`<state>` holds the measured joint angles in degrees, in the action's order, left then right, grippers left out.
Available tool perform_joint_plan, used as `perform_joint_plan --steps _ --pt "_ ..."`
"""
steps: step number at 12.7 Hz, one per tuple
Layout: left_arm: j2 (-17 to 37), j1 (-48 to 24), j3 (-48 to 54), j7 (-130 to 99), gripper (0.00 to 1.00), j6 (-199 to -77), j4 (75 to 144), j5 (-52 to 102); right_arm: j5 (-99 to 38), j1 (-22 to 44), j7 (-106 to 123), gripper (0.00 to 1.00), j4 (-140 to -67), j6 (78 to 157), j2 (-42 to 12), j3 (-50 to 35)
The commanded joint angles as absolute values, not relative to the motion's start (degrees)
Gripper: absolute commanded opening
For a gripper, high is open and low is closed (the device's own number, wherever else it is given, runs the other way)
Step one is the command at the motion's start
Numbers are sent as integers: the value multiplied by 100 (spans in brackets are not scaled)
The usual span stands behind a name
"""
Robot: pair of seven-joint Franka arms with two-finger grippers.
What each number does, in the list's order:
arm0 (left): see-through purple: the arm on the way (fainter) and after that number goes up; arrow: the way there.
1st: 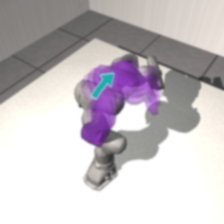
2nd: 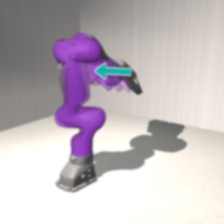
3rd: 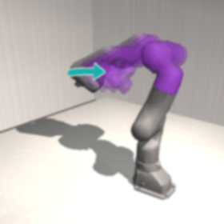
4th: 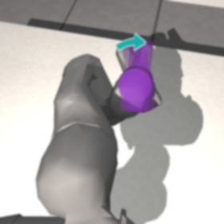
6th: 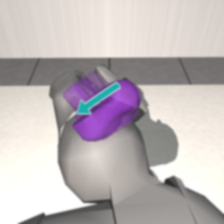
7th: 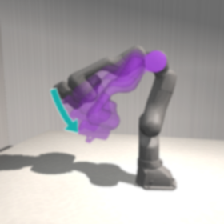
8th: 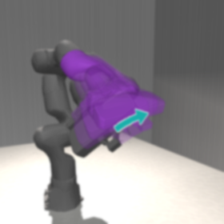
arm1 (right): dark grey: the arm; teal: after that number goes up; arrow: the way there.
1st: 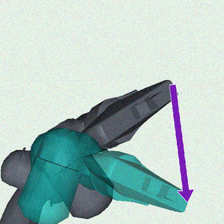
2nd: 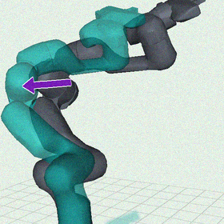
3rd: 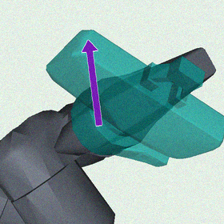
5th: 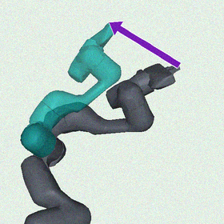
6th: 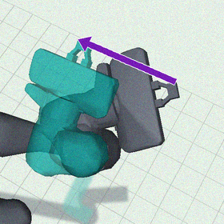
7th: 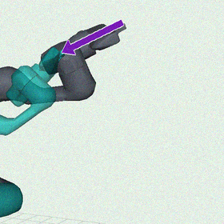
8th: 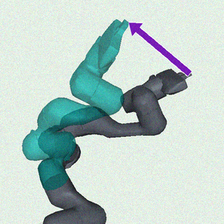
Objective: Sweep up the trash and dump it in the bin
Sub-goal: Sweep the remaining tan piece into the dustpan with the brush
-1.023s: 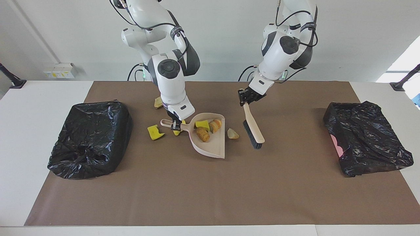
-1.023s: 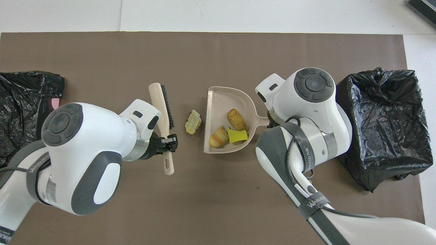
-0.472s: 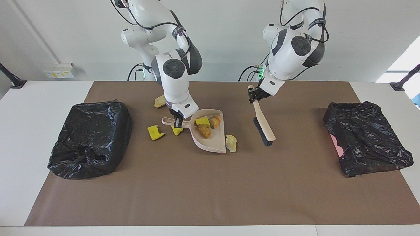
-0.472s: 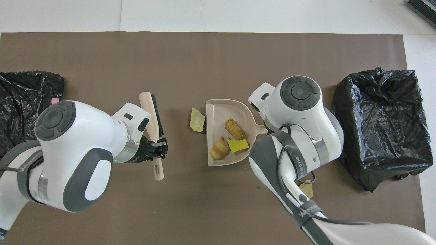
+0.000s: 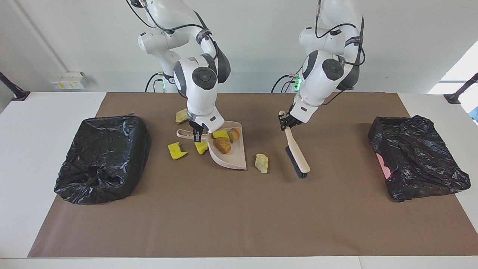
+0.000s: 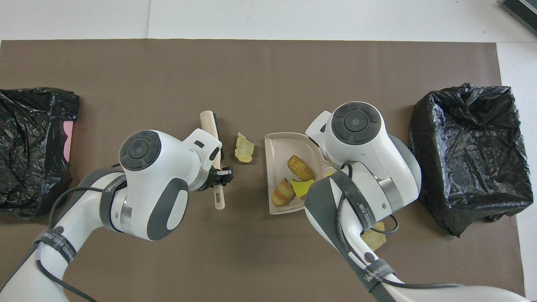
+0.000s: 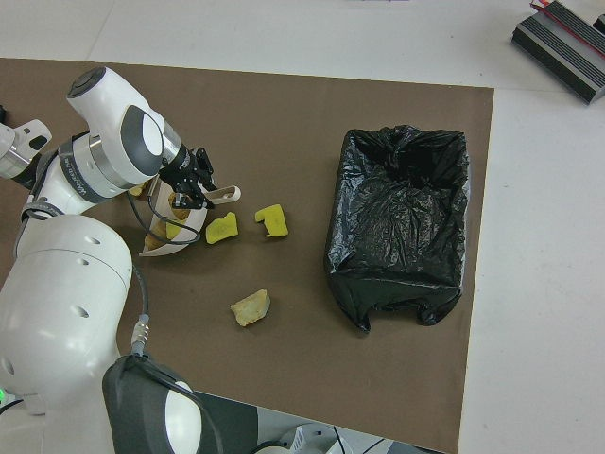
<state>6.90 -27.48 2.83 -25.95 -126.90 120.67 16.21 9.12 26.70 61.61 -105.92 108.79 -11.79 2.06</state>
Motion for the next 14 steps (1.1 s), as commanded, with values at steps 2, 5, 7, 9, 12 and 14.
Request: perform_joint_plan --steps 2,5,7,9,12,14 --pt "624 -3076 237 -2382 0 -12850 12164 1529 1081 3207 5030 0 -10617 11170 -1484 193" --pt "712 -3103 246 -2189 0 -12858 12234 1529 1055 3243 4852 0 -10608 11259 -1529 185" --pt "659 -3216 264 -2188 0 -12762 12287 1582 976 3173 4860 0 -10582 11268 -1538 185" --pt "642 -3366 272 -2224 0 -12639 12252 1652 976 3025 4965 0 -10564 11259 -1494 185" --pt "589 -3647 272 -2224 0 -12410 12234 2021 958 2962 5141 0 -10564 11250 -1450 176" --pt "510 -3841 272 -2224 0 -12480 12182 2091 958 2910 5177 0 -10556 11250 -1415 176"
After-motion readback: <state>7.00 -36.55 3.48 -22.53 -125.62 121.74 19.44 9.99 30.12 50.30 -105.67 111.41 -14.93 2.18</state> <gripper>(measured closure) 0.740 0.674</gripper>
